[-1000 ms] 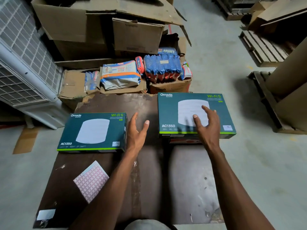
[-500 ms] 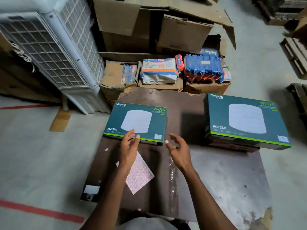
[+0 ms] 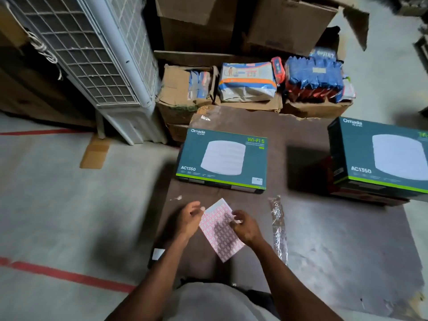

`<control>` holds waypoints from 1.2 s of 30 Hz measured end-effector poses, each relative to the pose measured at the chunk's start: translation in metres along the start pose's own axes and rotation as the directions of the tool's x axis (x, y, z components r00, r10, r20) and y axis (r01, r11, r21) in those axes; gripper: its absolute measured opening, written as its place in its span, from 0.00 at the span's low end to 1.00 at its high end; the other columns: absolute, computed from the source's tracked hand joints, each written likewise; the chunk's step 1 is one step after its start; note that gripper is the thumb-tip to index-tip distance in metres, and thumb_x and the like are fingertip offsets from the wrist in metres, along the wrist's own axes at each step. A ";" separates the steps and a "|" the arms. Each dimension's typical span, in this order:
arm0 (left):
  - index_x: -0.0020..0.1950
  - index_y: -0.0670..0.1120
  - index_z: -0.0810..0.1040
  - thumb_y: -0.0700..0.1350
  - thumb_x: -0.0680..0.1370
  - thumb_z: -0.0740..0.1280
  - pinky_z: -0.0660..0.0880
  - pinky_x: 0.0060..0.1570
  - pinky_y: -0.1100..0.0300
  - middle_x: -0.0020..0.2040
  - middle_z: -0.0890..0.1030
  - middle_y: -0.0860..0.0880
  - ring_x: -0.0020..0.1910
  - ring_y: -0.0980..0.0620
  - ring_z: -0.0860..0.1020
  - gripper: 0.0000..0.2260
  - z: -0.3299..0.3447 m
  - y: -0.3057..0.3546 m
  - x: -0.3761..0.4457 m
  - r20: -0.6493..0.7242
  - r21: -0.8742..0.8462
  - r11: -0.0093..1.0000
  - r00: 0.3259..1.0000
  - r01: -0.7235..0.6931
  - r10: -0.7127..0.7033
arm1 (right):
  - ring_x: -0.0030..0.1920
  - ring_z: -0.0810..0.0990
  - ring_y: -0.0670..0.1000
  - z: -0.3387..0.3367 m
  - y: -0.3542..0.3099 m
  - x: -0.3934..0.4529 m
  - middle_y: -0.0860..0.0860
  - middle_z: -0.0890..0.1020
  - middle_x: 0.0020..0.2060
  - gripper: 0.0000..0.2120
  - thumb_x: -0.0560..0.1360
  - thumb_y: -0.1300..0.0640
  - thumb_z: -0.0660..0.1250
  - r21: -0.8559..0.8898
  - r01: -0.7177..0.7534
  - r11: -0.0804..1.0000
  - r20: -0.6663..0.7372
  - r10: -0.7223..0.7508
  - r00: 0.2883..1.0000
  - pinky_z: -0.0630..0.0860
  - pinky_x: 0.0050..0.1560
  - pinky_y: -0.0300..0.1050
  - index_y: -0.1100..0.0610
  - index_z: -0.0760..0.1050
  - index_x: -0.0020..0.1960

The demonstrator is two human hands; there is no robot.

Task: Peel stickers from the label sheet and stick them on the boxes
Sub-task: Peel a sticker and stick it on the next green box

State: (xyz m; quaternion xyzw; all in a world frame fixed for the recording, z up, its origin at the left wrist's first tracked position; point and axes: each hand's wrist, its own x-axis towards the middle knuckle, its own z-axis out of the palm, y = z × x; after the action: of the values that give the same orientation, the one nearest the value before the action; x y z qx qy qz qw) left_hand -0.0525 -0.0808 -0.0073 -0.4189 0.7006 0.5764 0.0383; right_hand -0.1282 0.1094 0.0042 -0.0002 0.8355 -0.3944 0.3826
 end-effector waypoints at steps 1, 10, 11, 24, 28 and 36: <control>0.67 0.41 0.78 0.39 0.81 0.69 0.74 0.51 0.61 0.60 0.82 0.40 0.56 0.47 0.81 0.15 0.000 -0.011 0.001 0.019 0.027 0.999 0.999 0.038 -0.039 | 0.55 0.82 0.55 0.008 0.002 -0.001 0.56 0.82 0.61 0.17 0.78 0.60 0.71 -0.015 -0.014 1.000 0.026 0.014 1.000 0.78 0.56 0.44 0.56 0.78 0.67; 0.69 0.40 0.77 0.34 0.77 0.71 0.71 0.48 0.65 0.59 0.83 0.40 0.49 0.50 0.79 0.20 0.004 -0.032 0.008 0.012 0.138 0.987 0.996 0.083 -0.086 | 0.65 0.81 0.57 0.043 0.014 -0.005 0.57 0.79 0.68 0.21 0.74 0.56 0.72 -0.260 0.021 0.965 0.018 -0.017 1.000 0.74 0.67 0.46 0.56 0.79 0.67; 0.69 0.40 0.77 0.36 0.77 0.72 0.72 0.47 0.64 0.58 0.83 0.40 0.48 0.49 0.80 0.20 0.006 -0.032 0.008 0.011 0.143 0.986 0.996 0.084 -0.086 | 0.65 0.80 0.57 0.043 0.014 -0.005 0.57 0.79 0.68 0.22 0.74 0.56 0.72 -0.273 0.031 0.961 0.017 -0.027 0.999 0.74 0.68 0.47 0.56 0.79 0.68; 0.48 0.41 0.84 0.34 0.72 0.75 0.77 0.41 0.60 0.47 0.86 0.43 0.41 0.49 0.80 0.07 0.006 -0.033 0.016 -0.067 0.162 0.973 0.986 0.163 -0.154 | 0.72 0.74 0.56 0.038 0.016 -0.009 0.53 0.73 0.74 0.22 0.79 0.53 0.70 -0.291 0.072 0.954 0.042 -0.062 0.997 0.70 0.71 0.47 0.52 0.73 0.72; 0.53 0.38 0.84 0.31 0.74 0.70 0.72 0.35 0.72 0.48 0.86 0.40 0.42 0.50 0.81 0.09 0.008 -0.030 0.014 -0.049 0.120 0.983 0.990 0.139 -0.134 | 0.71 0.74 0.55 0.034 0.017 -0.012 0.54 0.76 0.70 0.20 0.79 0.57 0.70 -0.251 0.097 0.963 0.017 -0.095 0.995 0.67 0.70 0.41 0.53 0.76 0.70; 0.51 0.45 0.84 0.35 0.81 0.67 0.79 0.44 0.62 0.46 0.87 0.45 0.44 0.52 0.83 0.08 -0.002 0.008 -0.021 0.132 -0.265 0.963 0.991 0.047 -0.012 | 0.58 0.79 0.49 0.019 -0.021 -0.028 0.48 0.82 0.61 0.14 0.79 0.55 0.69 -0.099 0.328 0.940 -0.118 -0.338 0.934 0.77 0.62 0.49 0.51 0.81 0.64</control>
State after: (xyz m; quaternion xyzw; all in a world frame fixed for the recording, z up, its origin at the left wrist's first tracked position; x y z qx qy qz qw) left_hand -0.0433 -0.0711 0.0104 -0.3924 0.6062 0.6909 0.0355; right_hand -0.1029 0.0909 0.0283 -0.1302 0.8616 -0.4199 0.2536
